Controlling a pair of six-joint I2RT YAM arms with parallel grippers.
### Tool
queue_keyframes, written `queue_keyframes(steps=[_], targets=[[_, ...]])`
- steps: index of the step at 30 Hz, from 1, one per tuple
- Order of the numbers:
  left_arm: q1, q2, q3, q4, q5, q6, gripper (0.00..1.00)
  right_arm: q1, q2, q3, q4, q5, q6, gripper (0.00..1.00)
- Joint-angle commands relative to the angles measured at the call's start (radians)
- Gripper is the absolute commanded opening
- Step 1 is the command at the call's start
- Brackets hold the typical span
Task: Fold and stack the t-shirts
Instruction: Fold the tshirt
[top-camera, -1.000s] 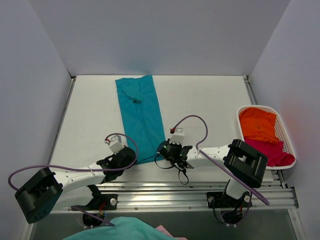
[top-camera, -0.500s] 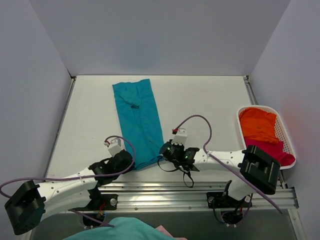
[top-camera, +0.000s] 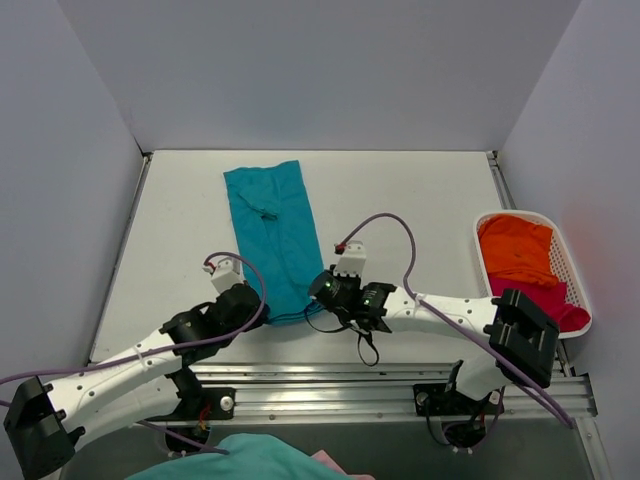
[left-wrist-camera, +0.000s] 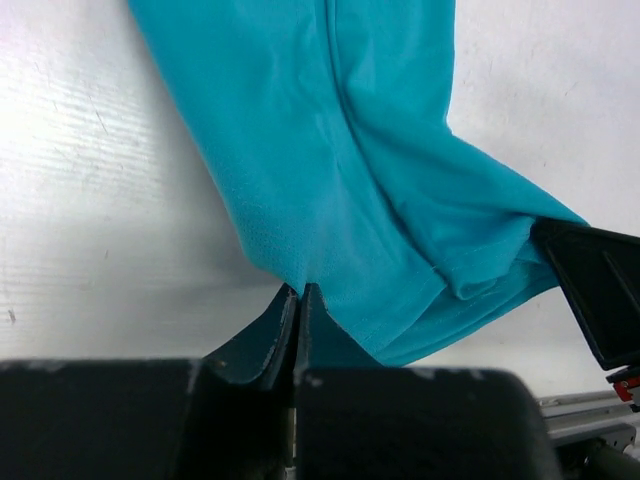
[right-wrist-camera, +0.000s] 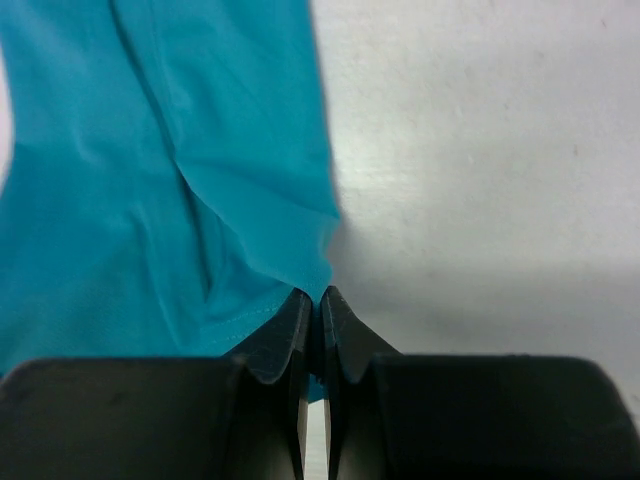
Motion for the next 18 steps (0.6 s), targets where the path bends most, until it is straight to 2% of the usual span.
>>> queue_keyframes(steps=[1,6,11,18], targets=[[0.041,0.027,0.077,0.023,-0.031,0.074,0.02,-0.031,0.068,0.127,-0.042,0.089,-0.057,0.0],[0.146,0.085,0.105,0.101,0.004,0.135,0.02,-0.092,0.187,0.257,-0.046,0.088,-0.108,0.0],[0.322,0.148,0.119,0.191,0.108,0.192,0.02,-0.164,0.293,0.394,-0.053,0.068,-0.163,0.0],[0.45,0.257,0.177,0.256,0.171,0.215,0.02,-0.216,0.456,0.608,-0.093,0.039,-0.214,0.0]])
